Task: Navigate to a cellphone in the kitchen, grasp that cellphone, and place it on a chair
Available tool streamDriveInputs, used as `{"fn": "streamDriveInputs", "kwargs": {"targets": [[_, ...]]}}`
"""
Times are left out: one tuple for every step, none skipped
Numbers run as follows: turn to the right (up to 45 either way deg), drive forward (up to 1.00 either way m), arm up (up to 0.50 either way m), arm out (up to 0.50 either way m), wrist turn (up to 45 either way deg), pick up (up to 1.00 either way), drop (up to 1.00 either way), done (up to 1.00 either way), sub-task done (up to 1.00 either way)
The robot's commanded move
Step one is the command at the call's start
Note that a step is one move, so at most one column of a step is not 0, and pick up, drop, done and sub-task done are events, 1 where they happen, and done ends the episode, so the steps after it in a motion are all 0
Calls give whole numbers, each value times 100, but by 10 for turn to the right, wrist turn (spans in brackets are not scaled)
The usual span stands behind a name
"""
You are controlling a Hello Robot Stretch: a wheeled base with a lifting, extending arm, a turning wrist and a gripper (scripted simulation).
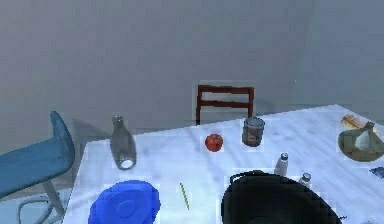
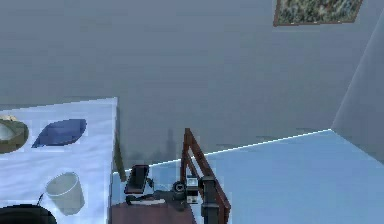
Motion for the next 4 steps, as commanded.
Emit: {"fn": "streamDriveInputs", "kwargs": {"targets": [[0,0,0,0,0,0,100,0,0],[0,0,10,0,0,0,0,0,0],[0,0,0,-8,0,0,0,0,0],[0,0,0,0,0,0,0,100,0]]}}
